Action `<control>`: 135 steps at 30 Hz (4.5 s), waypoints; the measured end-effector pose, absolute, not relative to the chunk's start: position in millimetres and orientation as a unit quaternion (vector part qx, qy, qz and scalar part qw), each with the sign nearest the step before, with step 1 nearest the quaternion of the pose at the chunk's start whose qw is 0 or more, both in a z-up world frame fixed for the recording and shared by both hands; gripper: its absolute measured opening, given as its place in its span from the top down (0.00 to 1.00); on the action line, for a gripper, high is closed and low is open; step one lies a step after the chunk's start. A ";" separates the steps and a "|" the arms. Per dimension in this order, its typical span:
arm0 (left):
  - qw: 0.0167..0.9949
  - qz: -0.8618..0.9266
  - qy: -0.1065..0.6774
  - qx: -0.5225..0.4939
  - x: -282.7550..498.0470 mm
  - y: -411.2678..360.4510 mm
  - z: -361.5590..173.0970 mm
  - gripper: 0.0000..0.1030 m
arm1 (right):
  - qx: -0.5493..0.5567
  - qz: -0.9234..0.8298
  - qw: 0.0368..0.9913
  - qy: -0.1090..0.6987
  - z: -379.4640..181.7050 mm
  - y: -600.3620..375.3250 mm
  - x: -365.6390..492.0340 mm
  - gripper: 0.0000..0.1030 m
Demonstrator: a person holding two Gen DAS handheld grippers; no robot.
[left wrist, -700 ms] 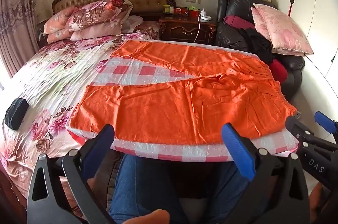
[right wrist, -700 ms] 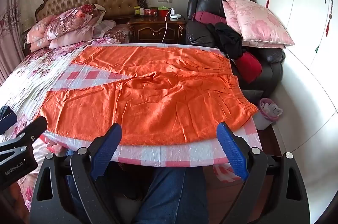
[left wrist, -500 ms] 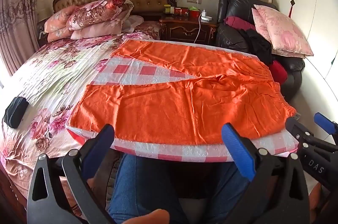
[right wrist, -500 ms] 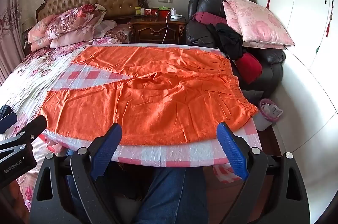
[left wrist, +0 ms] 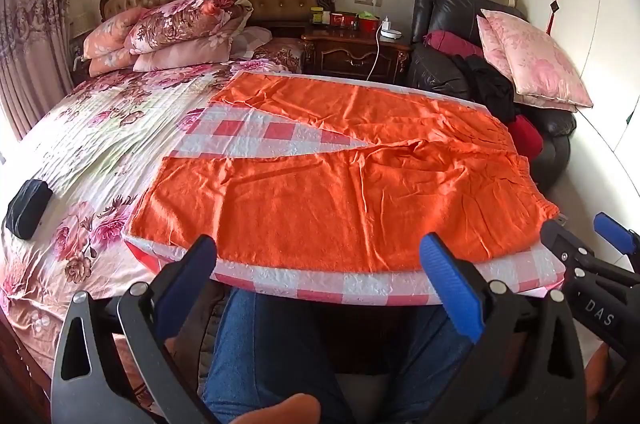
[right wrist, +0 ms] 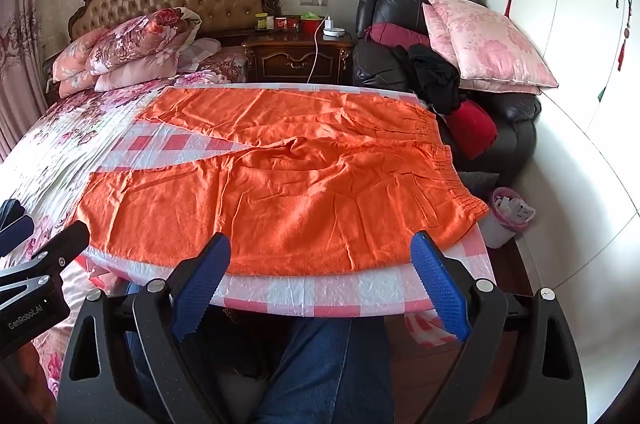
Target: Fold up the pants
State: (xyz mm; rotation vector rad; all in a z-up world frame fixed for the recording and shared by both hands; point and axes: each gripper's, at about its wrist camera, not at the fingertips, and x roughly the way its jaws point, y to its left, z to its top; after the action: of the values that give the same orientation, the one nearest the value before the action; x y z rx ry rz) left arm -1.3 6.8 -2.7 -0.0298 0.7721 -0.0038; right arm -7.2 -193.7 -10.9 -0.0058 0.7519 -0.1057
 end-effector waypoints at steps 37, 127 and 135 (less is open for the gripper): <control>0.926 0.000 0.376 -0.019 -2.4 8.0 -2.5 0.02 | -0.003 -0.052 0.929 0.366 -11.1 -188.2 -7.8 0.14; 0.868 0.003 0.442 -0.226 394.5 207.4 -92.7 0.17 | -0.081 0.069 0.863 0.494 -112.5 -407.9 457.3 0.91; 0.799 -0.038 0.469 -0.373 540.0 253.3 -129.2 0.33 | -0.068 0.165 0.893 0.414 -34.6 -362.0 328.8 0.91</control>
State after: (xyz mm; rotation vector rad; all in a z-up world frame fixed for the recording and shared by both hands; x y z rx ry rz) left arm 540.0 253.3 -129.2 -0.8012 1.0074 -0.0821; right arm 328.8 -362.0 -34.6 -0.1404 0.8587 0.3431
